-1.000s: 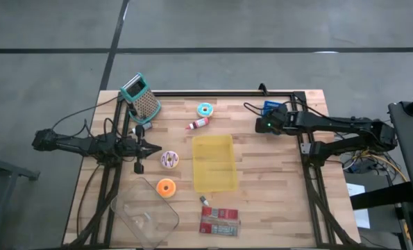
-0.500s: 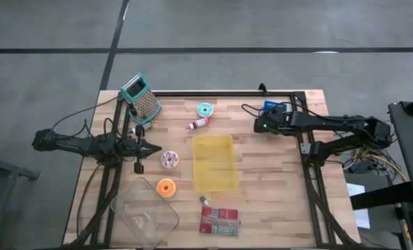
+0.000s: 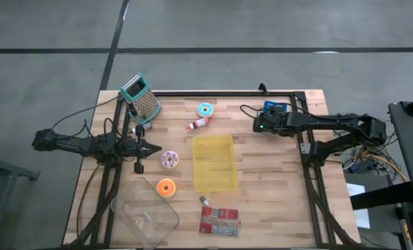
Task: Pick & Place Food Item
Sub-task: Put the small black food coloring bottle into the blue bin
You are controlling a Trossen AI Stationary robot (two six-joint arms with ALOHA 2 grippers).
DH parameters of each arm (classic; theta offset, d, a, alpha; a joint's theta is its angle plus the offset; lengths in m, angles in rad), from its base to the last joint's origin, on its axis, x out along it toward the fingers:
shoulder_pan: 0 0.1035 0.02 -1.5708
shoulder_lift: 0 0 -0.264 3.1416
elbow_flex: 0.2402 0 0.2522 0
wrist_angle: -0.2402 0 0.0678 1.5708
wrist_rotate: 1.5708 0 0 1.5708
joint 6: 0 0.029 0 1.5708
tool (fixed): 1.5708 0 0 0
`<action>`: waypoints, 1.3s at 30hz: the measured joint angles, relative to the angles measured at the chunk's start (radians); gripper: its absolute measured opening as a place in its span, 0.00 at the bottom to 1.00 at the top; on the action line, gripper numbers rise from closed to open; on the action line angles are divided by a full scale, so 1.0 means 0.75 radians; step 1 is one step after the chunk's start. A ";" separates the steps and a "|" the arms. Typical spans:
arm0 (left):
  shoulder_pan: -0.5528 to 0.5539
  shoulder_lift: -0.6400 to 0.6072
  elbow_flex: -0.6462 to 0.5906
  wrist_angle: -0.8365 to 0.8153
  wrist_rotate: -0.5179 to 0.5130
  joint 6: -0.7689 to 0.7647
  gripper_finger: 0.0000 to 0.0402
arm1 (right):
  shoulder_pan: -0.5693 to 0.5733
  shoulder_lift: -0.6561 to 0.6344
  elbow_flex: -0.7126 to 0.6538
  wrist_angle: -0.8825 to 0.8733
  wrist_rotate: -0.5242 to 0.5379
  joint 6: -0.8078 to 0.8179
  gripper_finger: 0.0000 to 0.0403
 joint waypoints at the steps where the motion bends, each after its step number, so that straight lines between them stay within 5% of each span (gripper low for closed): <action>1: 0.000 0.000 0.000 0.000 0.000 0.000 0.06 | 0.000 0.007 0.000 0.007 0.020 0.000 0.41; 10: 0.000 0.000 0.001 0.000 -0.001 0.000 0.06 | 0.001 0.040 0.000 0.032 0.121 -0.011 0.42; 23: 0.000 0.000 0.001 -0.001 -0.003 0.000 0.06 | 0.021 -0.111 0.009 0.061 -0.039 -0.083 0.42; 32: 0.000 0.000 0.001 0.000 -0.002 0.000 0.06 | 0.300 -0.251 0.022 0.376 -0.065 -0.451 0.45; 39: 0.000 0.000 0.000 0.000 0.001 0.000 0.06 | 0.447 -0.195 0.020 0.648 -0.129 -0.659 0.45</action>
